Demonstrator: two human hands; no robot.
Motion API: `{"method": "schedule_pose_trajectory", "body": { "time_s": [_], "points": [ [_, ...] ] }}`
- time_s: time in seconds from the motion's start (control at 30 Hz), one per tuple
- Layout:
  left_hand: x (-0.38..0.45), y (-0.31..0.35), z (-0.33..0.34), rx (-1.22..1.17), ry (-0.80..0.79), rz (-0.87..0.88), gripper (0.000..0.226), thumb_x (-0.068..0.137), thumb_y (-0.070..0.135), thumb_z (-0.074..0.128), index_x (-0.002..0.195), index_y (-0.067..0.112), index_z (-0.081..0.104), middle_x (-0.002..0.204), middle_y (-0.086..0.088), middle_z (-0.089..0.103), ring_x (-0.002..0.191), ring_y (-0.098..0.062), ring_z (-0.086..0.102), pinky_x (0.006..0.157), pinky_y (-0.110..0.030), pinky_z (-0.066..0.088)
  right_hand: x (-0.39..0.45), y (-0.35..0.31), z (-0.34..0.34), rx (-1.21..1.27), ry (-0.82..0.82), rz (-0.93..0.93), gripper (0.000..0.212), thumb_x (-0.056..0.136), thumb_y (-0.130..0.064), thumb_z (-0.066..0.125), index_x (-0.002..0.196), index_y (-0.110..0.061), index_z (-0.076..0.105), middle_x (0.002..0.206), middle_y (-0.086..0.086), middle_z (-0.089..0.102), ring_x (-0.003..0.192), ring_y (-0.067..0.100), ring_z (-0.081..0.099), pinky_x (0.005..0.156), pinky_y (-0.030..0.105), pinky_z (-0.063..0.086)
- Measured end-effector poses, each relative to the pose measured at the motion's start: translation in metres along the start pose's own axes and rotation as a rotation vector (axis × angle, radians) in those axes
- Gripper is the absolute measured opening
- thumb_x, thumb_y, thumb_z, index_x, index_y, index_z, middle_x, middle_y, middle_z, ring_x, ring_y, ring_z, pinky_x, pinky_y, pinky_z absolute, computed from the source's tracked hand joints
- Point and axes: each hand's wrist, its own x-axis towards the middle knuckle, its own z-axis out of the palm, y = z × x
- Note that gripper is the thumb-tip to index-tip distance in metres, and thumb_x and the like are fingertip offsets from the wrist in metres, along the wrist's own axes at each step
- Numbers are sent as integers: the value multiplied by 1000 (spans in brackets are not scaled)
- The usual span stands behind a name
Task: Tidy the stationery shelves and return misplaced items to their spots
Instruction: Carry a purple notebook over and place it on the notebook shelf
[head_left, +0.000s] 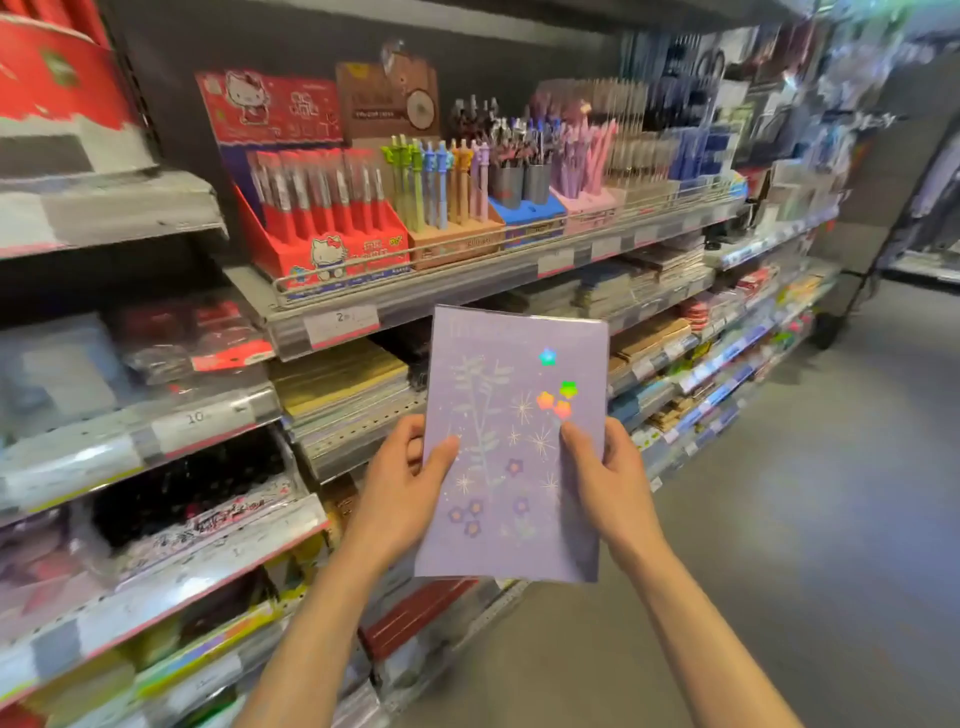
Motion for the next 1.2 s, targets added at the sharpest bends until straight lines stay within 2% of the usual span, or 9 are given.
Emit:
{"method": "schedule_pose_trajectory", "body": {
  "time_s": [0.1,0.2,0.3,0.4,0.6,0.77,0.93,1.1,1.2],
  "points": [
    [5,3,47,-11,29,-46,10,98,28,58,107,27,54,99,4,76,81,-13,74,69,-35,59,33,21,-36,-10,-57,23,24,97,-41,58,116,-27,60,110,-9,68,100,8,66,82,35,52],
    [11,2,80,-7,78,-99,12,98,28,59,109,24,54,98,6,75,80,-11,74,64,-28,59,59,38,-56,-17,-108,58,25,95,-43,59,114,-28,62,109,-9,71,99,10,68,83,38,54],
    [23,0,97,0,134,-141,14,98,29,60,109,25,54,96,10,75,79,-8,74,63,-27,59,84,49,-60,-16,-179,79,22,97,-39,59,113,-25,63,107,-8,72,95,8,69,78,34,53],
    [40,-6,103,-33,175,-176,12,98,27,60,109,25,55,95,9,76,79,-10,75,65,-29,60,111,51,-53,-20,-240,91,20,97,-35,59,112,-22,63,105,-7,71,92,7,69,71,28,50],
    [72,-22,93,-83,236,-248,16,98,29,59,112,21,54,97,3,76,77,-11,75,61,-26,57,149,53,-22,-70,-331,119,23,98,-38,57,112,-20,62,105,-5,71,94,12,68,72,29,50],
    [96,-39,89,-125,257,-283,13,98,31,59,110,26,56,99,5,76,82,-12,75,78,-40,60,176,61,0,-89,-369,130,22,98,-36,57,111,-19,61,104,-4,69,95,13,66,69,27,47],
    [111,-45,91,-127,290,-300,12,98,30,59,110,26,57,98,9,76,83,-9,74,75,-34,60,198,64,11,-84,-425,139,22,98,-35,56,115,-21,60,106,-7,68,94,8,64,67,24,45],
    [127,-45,104,-134,368,-309,9,98,27,58,107,26,56,92,10,77,80,-11,75,65,-29,58,228,70,15,-88,-478,126,21,97,-38,58,110,-23,63,106,-3,72,98,17,68,85,39,53],
    [140,-42,117,-128,402,-329,9,98,27,59,106,23,57,91,8,77,80,-13,75,69,-36,59,246,72,9,-69,-509,126,19,97,-35,57,107,-20,64,103,-3,72,93,14,68,74,31,51]
  ]
}}
